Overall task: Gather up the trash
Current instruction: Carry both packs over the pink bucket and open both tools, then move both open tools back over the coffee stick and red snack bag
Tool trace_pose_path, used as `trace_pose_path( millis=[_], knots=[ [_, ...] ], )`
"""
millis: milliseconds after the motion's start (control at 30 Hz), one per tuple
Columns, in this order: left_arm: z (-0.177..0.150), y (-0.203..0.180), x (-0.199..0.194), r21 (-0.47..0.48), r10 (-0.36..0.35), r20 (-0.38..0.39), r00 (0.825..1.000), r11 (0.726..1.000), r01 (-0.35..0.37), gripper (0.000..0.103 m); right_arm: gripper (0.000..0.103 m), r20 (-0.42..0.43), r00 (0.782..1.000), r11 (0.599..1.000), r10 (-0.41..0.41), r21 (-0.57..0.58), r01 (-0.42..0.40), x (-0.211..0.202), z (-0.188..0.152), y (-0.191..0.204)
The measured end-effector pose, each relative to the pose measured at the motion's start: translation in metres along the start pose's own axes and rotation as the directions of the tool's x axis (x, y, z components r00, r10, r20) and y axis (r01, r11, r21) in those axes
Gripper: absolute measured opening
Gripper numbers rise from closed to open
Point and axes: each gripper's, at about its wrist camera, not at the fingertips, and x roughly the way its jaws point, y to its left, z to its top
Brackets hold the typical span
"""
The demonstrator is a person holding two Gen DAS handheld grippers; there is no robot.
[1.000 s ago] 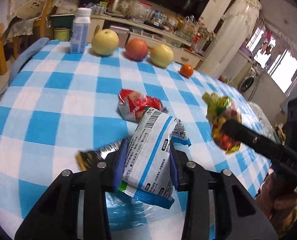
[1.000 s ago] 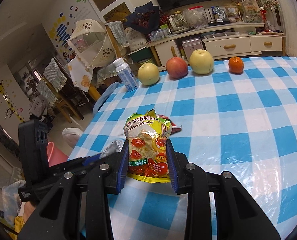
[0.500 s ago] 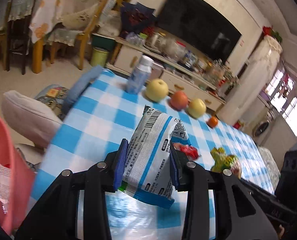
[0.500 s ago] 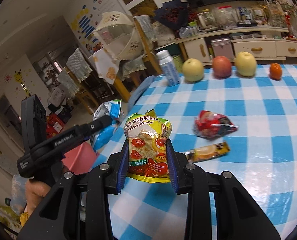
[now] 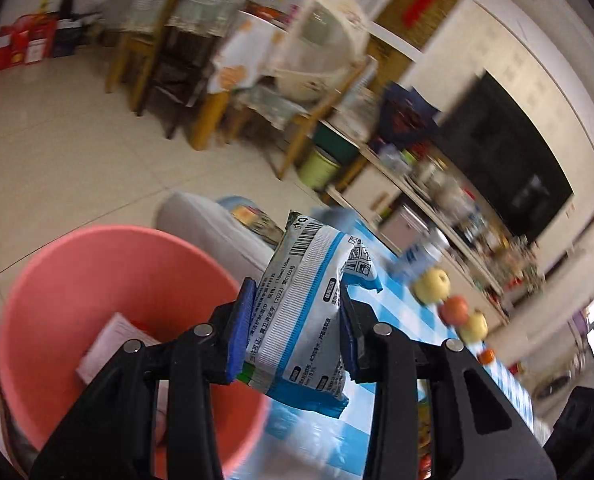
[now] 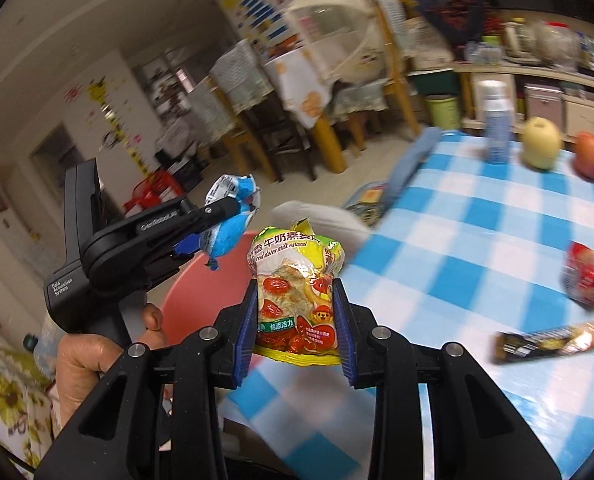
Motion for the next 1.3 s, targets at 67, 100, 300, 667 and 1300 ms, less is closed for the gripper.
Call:
trace_pose_path(
  millis=[67,100,300,667,1300],
  knots=[
    [0.007,0.012,-0.005,-0.021,0.021,0.019,1.0,1.0,-0.02,0.039,0.036,-0.018,1.0,0.999,0.022,-0.029,-0.022,0.017,0.003,0.017],
    [0.01,0.017,-0.007,-0.031,0.03,0.028,0.999,0.999,-0.029,0.039,0.036,-0.027,0.999,0.999,0.032,-0.043,-0.033,0.026,0.004,0.026],
    [0.021,0.04,-0.012,-0.063,0.109,0.055,0.993,0.992,-0.105,0.04,0.038,-0.079,0.993,0.99,0.083,-0.104,-0.091,0.07,0.005,0.063],
    [0.026,0.054,-0.019,-0.11,0.267,0.112,0.957,0.961,-0.255,0.089,0.09,-0.075,0.995,0.993,-0.07,-0.101,0.062,0.085,-0.012,0.052],
    [-0.003,-0.017,0.006,0.146,0.133,0.055,0.99,0.979,-0.14,0.097,0.095,-0.079,0.957,0.96,-0.278,-0.043,0.276,0.02,-0.048,-0.018]
  ],
)
